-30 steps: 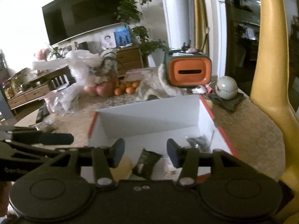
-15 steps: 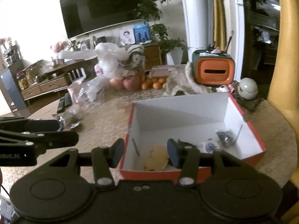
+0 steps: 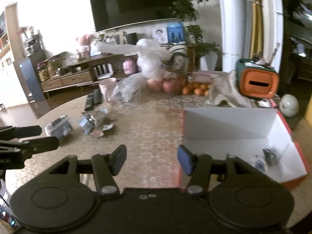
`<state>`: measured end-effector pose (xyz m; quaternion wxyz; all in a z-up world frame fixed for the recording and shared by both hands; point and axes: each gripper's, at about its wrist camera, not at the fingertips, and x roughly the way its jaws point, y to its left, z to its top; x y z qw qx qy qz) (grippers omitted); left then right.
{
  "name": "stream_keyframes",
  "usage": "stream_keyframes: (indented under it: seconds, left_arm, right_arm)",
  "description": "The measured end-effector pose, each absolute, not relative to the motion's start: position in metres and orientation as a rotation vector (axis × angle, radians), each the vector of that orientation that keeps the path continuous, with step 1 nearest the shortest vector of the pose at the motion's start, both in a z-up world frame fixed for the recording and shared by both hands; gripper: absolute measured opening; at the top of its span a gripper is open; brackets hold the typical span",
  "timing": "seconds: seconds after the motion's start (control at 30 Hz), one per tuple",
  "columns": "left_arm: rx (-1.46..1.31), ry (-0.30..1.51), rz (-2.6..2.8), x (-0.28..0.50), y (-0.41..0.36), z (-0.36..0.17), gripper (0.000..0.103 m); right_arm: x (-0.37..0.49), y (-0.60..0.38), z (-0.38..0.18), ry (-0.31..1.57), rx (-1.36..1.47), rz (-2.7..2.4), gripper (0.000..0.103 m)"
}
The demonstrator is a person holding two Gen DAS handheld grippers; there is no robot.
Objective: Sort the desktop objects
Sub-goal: 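Move both tools back to the white packet and silver foil pouch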
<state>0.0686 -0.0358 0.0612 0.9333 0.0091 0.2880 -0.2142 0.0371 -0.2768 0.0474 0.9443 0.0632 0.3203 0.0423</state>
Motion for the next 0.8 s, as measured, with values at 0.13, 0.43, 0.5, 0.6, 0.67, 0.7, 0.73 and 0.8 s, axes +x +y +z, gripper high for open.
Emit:
stream_keyframes:
  seconds: [0.13, 0.43, 0.5, 0.6, 0.67, 0.7, 0.73, 0.8]
  left_arm:
    - [0.007, 0.582, -0.371, 0.075, -0.01, 0.054, 0.087]
    - [-0.047, 0.571, -0.238, 0.101, 0.039, 0.033, 0.103]
    - [-0.052, 0.572, -0.216, 0.111, 0.048, 0.027, 0.103]
    - [-0.054, 0.561, -0.187, 0.124, 0.061, 0.017, 0.103]
    - [-0.055, 0.555, -0.165, 0.135, 0.069, 0.011, 0.103]
    - [-0.053, 0.556, -0.155, 0.14, 0.073, 0.007, 0.103]
    - [-0.052, 0.557, -0.146, 0.145, 0.076, 0.004, 0.103]
    - [-0.05, 0.563, -0.127, 0.156, 0.085, -0.002, 0.103]
  right_arm:
    - [0.056, -0.256, 0.043, 0.664, 0.116, 0.133, 0.058]
    - [0.107, -0.211, 0.038, 0.643, 0.079, 0.25, 0.081]
    - [0.121, -0.202, 0.035, 0.647, 0.07, 0.27, 0.083]
    - [0.144, -0.189, 0.027, 0.657, 0.057, 0.291, 0.086]
    - [0.16, -0.181, 0.021, 0.667, 0.047, 0.293, 0.086]
    - [0.168, -0.176, 0.017, 0.671, 0.044, 0.295, 0.086]
    - [0.176, -0.173, 0.013, 0.673, 0.041, 0.299, 0.086]
    - [0.191, -0.165, 0.005, 0.677, 0.031, 0.304, 0.086]
